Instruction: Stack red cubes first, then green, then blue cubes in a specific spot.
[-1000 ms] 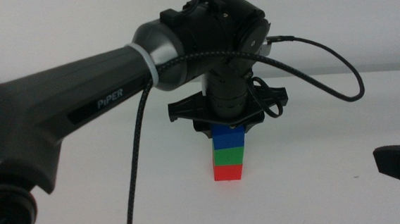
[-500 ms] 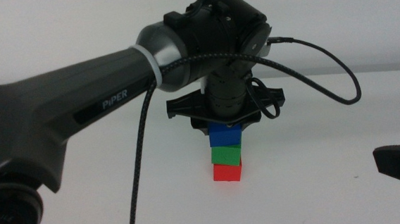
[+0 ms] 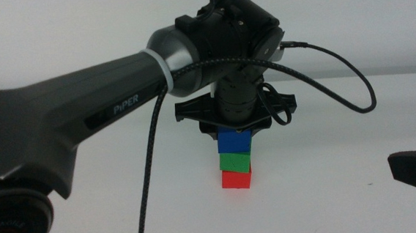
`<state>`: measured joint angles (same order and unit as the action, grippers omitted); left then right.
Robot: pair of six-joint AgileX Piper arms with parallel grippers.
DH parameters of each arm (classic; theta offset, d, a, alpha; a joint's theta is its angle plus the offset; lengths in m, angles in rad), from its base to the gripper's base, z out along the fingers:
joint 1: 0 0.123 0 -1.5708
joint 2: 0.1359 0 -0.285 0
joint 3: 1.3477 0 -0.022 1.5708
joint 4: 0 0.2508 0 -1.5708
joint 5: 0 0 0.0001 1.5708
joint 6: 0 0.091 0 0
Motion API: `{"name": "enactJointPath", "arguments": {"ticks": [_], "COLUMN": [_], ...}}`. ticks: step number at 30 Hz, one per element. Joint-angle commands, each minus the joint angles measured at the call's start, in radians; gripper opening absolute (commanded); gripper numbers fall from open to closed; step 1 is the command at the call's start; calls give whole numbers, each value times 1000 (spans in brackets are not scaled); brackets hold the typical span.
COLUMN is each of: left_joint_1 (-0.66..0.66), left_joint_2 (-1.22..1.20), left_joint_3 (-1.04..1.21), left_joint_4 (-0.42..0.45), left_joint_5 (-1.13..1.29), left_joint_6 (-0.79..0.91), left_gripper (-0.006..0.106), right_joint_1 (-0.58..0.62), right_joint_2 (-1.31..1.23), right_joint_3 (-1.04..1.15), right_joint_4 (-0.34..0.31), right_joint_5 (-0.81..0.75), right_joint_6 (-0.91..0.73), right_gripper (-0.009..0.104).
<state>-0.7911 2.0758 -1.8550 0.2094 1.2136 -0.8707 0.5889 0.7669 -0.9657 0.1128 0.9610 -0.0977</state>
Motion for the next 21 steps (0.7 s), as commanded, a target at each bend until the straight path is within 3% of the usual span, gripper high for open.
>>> {"name": "enactJointPath", "arguments": {"ticks": [1, 5, 13, 16, 21], "left_joint_1": [-7, -7, -7, -7, -7], "left_joint_2": [17, 24, 30, 4, -131], "left_joint_3": [2, 2, 2, 2, 2], "left_joint_4": [-24, -40, -41, -28, 4], "left_joint_5": [84, 90, 90, 95, 99], "left_joint_6": [11, 28, 91, 119, 192], "left_gripper": [6, 23, 77, 92, 94], "right_joint_1": [-5, -5, -5, -5, -5], "right_joint_2": [-2, -2, -2, -2, -2], "right_joint_3": [1, 1, 1, 1, 1], "right_joint_4": [-5, -5, -5, -5, -5], "right_joint_5": [-11, -11, -11, -11, -11], "right_joint_6": [-4, -4, -4, -4, -4], "right_gripper": [92, 92, 92, 92, 92]}}
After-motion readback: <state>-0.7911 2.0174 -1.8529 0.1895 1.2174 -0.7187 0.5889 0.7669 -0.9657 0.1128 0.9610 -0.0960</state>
